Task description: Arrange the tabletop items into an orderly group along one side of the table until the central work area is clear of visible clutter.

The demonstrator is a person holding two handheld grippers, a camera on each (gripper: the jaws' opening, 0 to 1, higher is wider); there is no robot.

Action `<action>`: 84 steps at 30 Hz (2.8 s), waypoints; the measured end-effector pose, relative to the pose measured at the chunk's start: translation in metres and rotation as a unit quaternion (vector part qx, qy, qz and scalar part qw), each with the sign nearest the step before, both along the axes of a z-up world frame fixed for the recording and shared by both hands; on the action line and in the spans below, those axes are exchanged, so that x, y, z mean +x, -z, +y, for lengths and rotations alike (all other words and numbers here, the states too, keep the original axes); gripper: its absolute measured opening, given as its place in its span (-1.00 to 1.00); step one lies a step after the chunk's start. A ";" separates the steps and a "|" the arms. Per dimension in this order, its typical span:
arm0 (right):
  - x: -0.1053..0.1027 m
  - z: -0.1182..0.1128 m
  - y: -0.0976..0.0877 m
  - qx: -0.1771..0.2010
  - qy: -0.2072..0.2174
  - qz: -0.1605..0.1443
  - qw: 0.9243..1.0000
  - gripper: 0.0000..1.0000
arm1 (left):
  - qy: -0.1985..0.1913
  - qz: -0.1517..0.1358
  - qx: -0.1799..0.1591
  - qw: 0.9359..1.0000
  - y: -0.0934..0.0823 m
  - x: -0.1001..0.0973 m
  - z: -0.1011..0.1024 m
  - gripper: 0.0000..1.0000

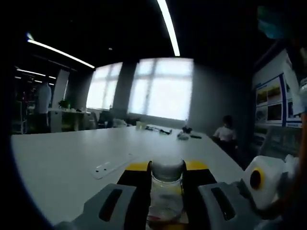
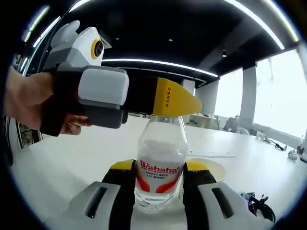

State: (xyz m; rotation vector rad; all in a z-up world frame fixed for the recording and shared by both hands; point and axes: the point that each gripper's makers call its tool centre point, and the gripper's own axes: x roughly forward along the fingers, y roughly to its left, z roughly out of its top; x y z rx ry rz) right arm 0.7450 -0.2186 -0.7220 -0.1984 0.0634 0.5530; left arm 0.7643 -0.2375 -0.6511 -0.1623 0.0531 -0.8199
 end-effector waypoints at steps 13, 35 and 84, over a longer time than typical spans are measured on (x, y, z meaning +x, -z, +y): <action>-0.005 0.004 0.003 -0.020 -0.005 -0.006 1.000 -0.19 | -0.008 -0.012 0.000 1.000 -0.005 0.001 0.000 -0.56; -0.002 0.002 -0.001 -0.019 -0.010 -0.006 1.000 0.08 | -0.015 0.003 -0.009 1.000 -0.002 0.002 0.007 -0.29; -0.025 -0.038 -0.002 -0.089 -0.134 0.039 0.986 0.80 | -0.035 0.090 0.107 0.990 0.017 -0.034 0.011 0.78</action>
